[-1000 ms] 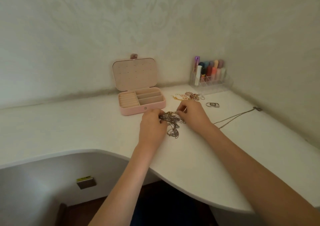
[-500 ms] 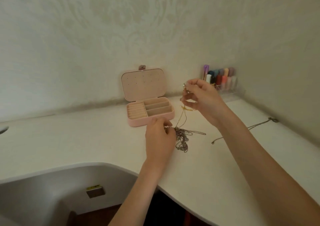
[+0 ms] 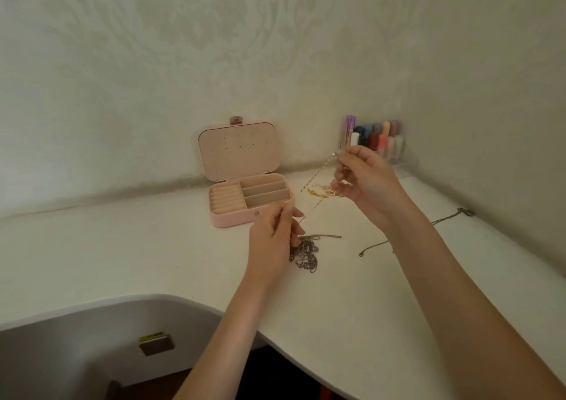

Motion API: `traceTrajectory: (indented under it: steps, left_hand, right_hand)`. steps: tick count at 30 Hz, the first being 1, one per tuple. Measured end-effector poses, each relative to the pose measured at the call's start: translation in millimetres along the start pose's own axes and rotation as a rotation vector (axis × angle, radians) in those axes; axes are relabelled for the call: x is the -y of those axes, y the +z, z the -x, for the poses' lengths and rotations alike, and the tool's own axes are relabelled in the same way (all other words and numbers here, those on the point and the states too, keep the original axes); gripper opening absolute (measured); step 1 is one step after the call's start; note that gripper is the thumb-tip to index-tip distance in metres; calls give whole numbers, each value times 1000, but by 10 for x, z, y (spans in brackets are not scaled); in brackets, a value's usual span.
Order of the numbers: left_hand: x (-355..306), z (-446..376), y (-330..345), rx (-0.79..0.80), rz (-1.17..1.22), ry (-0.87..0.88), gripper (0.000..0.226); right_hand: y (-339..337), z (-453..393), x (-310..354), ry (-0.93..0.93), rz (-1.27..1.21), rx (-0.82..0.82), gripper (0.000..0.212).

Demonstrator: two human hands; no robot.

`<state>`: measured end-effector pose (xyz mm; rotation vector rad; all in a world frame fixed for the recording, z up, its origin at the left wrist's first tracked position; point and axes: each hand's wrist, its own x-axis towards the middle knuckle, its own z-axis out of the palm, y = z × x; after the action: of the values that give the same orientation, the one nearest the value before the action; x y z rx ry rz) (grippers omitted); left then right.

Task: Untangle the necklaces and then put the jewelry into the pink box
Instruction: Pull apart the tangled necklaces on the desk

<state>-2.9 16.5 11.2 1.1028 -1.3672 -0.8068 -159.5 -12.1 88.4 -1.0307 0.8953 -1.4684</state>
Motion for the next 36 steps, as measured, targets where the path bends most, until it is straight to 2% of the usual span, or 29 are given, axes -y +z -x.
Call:
traceTrajectory:
  steps: [2,4,8,10,14,19,25,27,31,36]
  left_hand:
    - [-13,13,-14,-45,-12,22,28]
    - [-22,18,-29,-90,-27,33,28]
    - [-44,15,-51,-159,-62,30,28]
    - [-56,0,-69,-164,-51,14,28]
    - [-90,-16,-104,-166,-39,-19,28]
    - [-97,-34,-142,-169,-160,28,28]
    - [-40,-111,-186,-106,-219,52,28]
    - [-30,-149,-186,-66,-150,12,28]
    - [-66,-179,-227,46,212,-174,27]
    - [-105,-183,-266,99,378,-269,28]
  right_hand:
    - [-10,-20,-11,4,-39,-2,11]
    - [-26,-27,-24,-22,28,-8,12]
    - [-61,-23,-63,-243,506,-39,10]
    - [-60,-26,-80,-338,634,-46,12]
    - [-62,-26,-124,-439,755,-64,10]
    - [-50,-14,-147,-556,868,-102,3]
    - [-62,4,-155,-687,1002,-163,10]
    - [-83,-9,-164,-689,1061,-188,11]
    - [-132,-29,-173,-660,1096,-221,12]
    - [-114,-22,-196,-655,1207,-234,13]
